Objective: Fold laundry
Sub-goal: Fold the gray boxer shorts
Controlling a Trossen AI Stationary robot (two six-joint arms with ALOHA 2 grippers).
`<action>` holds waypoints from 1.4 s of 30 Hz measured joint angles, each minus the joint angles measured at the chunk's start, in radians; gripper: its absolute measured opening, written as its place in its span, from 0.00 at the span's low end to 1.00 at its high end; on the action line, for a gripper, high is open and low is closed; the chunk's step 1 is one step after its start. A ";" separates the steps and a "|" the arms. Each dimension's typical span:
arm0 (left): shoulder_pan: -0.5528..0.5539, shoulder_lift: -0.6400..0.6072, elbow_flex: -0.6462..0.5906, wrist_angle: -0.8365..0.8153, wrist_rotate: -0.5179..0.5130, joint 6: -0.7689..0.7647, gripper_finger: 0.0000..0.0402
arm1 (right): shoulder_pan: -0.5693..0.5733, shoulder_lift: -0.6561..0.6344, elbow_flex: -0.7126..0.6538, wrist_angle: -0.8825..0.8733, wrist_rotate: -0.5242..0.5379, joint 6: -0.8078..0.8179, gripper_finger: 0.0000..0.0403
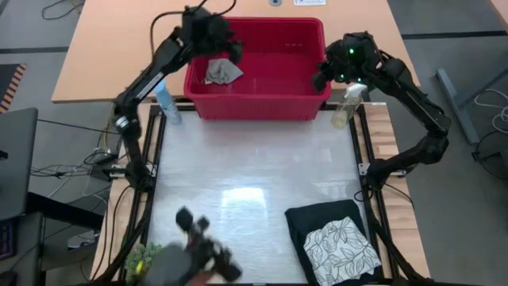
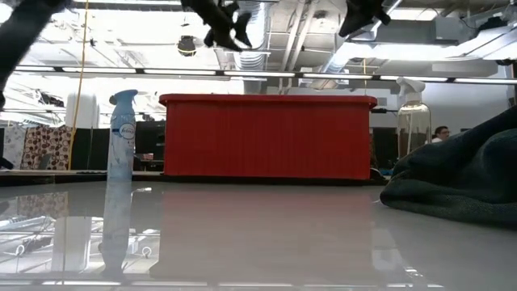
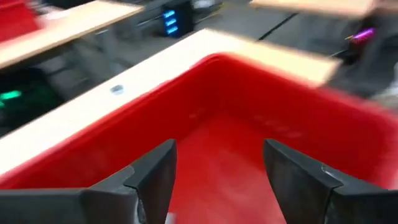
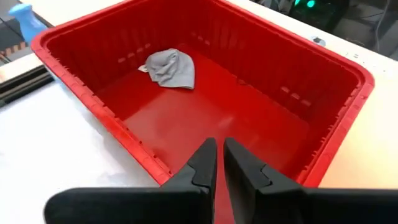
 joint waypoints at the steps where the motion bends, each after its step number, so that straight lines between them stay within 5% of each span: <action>1: 0.019 0.036 0.037 -0.018 -0.022 0.025 0.58 | -0.012 0.000 0.000 0.000 -0.019 0.000 0.14; 5: 0.087 0.185 0.142 -0.047 -0.075 0.112 0.62 | -0.042 0.000 0.000 0.003 -0.035 0.001 0.14; 19: 0.182 0.510 0.133 0.051 -0.088 0.077 0.68 | -0.090 0.034 0.000 -0.001 -0.035 0.080 0.14; 28: 0.177 0.615 0.133 0.018 -0.175 0.107 0.68 | -0.124 0.125 -0.001 -0.002 -0.123 0.073 0.14; 42: 0.221 0.684 0.121 -0.062 -0.087 -0.009 0.68 | -0.144 0.158 -0.001 0.064 -0.230 0.054 0.14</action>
